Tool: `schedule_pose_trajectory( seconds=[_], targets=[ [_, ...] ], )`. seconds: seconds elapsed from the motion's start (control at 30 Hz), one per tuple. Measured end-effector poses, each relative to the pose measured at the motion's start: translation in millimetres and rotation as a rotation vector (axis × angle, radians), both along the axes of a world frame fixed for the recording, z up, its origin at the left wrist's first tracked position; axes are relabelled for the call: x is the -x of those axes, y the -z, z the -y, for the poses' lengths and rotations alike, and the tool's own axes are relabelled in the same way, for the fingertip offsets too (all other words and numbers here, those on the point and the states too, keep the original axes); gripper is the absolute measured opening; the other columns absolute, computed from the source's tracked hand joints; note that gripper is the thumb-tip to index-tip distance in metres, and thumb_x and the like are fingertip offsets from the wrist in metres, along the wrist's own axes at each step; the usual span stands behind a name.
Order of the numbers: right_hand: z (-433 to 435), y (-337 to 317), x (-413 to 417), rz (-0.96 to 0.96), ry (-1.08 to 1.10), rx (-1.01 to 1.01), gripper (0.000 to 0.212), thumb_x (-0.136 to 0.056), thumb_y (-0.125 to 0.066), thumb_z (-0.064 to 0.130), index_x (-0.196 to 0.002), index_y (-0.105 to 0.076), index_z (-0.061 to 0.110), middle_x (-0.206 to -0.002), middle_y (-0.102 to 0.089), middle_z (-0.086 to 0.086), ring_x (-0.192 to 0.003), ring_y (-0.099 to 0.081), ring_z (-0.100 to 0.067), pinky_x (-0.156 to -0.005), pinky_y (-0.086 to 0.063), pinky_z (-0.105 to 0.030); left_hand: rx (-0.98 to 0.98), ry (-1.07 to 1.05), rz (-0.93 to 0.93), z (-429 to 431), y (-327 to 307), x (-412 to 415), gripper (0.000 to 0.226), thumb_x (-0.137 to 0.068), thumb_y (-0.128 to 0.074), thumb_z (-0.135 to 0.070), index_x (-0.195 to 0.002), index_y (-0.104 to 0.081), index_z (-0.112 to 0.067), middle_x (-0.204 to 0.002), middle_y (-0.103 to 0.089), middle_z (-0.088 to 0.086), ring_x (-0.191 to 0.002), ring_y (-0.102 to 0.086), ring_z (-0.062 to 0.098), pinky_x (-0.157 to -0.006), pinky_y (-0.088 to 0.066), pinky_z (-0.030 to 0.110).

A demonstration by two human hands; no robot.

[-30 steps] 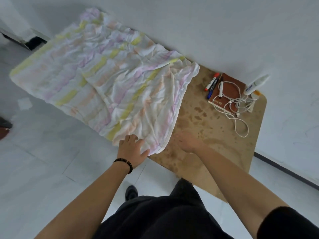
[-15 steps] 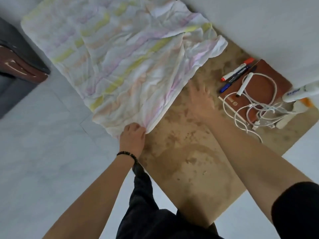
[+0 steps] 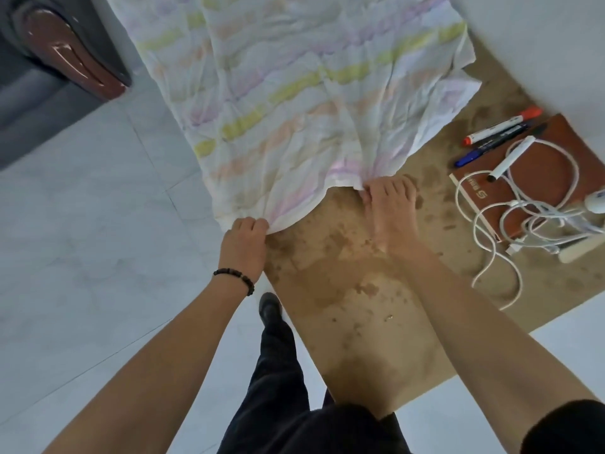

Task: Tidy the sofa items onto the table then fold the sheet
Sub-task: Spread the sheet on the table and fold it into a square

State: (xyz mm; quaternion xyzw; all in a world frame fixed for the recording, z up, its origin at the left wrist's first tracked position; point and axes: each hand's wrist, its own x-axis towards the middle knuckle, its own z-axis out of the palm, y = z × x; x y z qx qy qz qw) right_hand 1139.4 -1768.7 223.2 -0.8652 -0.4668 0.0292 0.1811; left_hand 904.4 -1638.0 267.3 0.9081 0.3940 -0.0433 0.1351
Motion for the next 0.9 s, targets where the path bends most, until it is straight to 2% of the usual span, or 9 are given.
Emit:
schedule_pose_trajectory(
  seconds=[0.13, 0.27, 0.37, 0.5, 0.6, 0.67, 0.73, 0.83, 0.9],
  targets=[
    [25.6, -2.9, 8.2, -0.034, 0.091, 0.022, 0.022, -0.103, -0.043, 0.027, -0.102, -0.061, 0.015, -0.089, -0.068, -0.004, -0.092, -0.057, -0.029, -0.098, -0.026, -0.039, -0.001, -0.119, -0.035, 11.0, 1.5, 16.7, 0.032, -0.073, -0.044, 0.018, -0.094, -0.058, -0.001, -0.087, -0.055, 0.015, -0.082, -0.048, 0.033, -0.061, -0.033, 0.036],
    [42.0, -15.5, 5.3, -0.069, -0.017, 0.085, 0.035, -0.096, -0.035, 0.043, -0.098, -0.064, 0.023, -0.076, -0.066, 0.005, -0.078, -0.060, -0.024, -0.085, -0.039, -0.038, 0.006, -0.224, -0.063, 19.6, 4.9, 35.9, 0.026, -0.075, -0.047, 0.012, -0.097, -0.052, 0.000, -0.092, -0.052, 0.018, -0.084, -0.045, 0.032, -0.064, -0.037, 0.039],
    [15.5, -22.8, -22.2, -0.256, 0.225, 0.019, 0.045, -0.097, -0.029, 0.056, -0.125, -0.048, 0.026, -0.115, -0.061, -0.008, -0.087, -0.062, -0.027, -0.073, -0.046, -0.037, -0.037, -0.242, -0.042, 20.3, 2.5, 40.5, 0.015, -0.075, -0.053, 0.004, -0.086, -0.048, -0.003, -0.078, -0.047, 0.014, -0.072, -0.039, 0.027, -0.060, -0.034, 0.038],
    [-13.4, -29.7, -73.2, -0.323, 0.560, 0.088, 0.056, -0.103, -0.038, 0.039, -0.147, -0.025, 0.007, -0.139, -0.040, -0.020, -0.111, -0.056, -0.040, -0.081, -0.047, -0.043, -0.122, -0.257, -0.027, 18.9, -0.2, 42.6, 0.008, -0.080, -0.056, -0.003, -0.085, -0.049, -0.002, -0.074, -0.048, 0.014, -0.068, -0.037, 0.026, -0.060, -0.031, 0.037],
    [-10.8, -30.4, -92.4, -0.555, 0.662, 0.075, 0.045, -0.102, -0.042, 0.030, -0.139, -0.037, 0.005, -0.137, -0.049, -0.017, -0.120, -0.054, -0.036, -0.092, -0.045, -0.040, -0.147, -0.294, -0.025, 21.6, -2.5, 45.1, 0.010, -0.079, -0.055, 0.001, -0.089, -0.053, -0.001, -0.078, -0.052, 0.015, -0.071, -0.036, 0.026, -0.062, -0.029, 0.037],
    [-5.9, -39.7, -94.6, -0.644, 0.659, -0.002, 0.042, -0.101, -0.044, 0.033, -0.135, -0.043, 0.008, -0.132, -0.055, -0.014, -0.115, -0.056, -0.031, -0.085, -0.042, -0.031, -0.161, -0.299, -0.035, 24.6, -6.5, 46.1, 0.012, -0.078, -0.055, 0.001, -0.090, -0.055, -0.001, -0.080, -0.054, 0.015, -0.073, -0.038, 0.027, -0.063, -0.029, 0.037],
    [-2.6, -58.9, -94.5, -0.715, 0.703, -0.108, 0.045, -0.100, -0.043, 0.041, -0.134, -0.045, 0.011, -0.129, -0.057, -0.011, -0.107, -0.057, -0.027, -0.081, -0.043, -0.031, -0.162, -0.319, -0.060, 26.0, -13.8, 47.6, 0.007, -0.082, -0.056, -0.008, -0.087, -0.054, -0.004, -0.080, -0.055, 0.013, -0.075, -0.042, 0.029, -0.065, -0.032, 0.038],
    [6.1, -89.0, -103.0, -0.775, 0.785, -0.213, 0.051, -0.101, -0.038, 0.044, -0.139, -0.044, 0.011, -0.135, -0.053, -0.011, -0.116, -0.056, -0.028, -0.090, -0.047, -0.031, -0.171, -0.345, -0.084, 28.8, -27.3, 53.7, 0.015, -0.087, -0.056, -0.022, -0.081, -0.049, -0.010, -0.075, -0.054, 0.008, -0.074, -0.039, 0.026, -0.065, -0.032, 0.037],
    [21.3, -107.6, -111.5, -0.818, 0.806, -0.291, 0.051, -0.101, -0.036, 0.040, -0.142, -0.041, 0.010, -0.133, -0.051, -0.007, -0.115, -0.056, -0.024, -0.082, -0.050, -0.020, -0.170, -0.343, -0.056, 34.0, -35.9, 58.2, 0.015, -0.090, -0.055, -0.019, -0.081, -0.046, -0.011, -0.071, -0.050, 0.006, -0.071, -0.038, 0.026, -0.063, -0.032, 0.037]
  ],
)
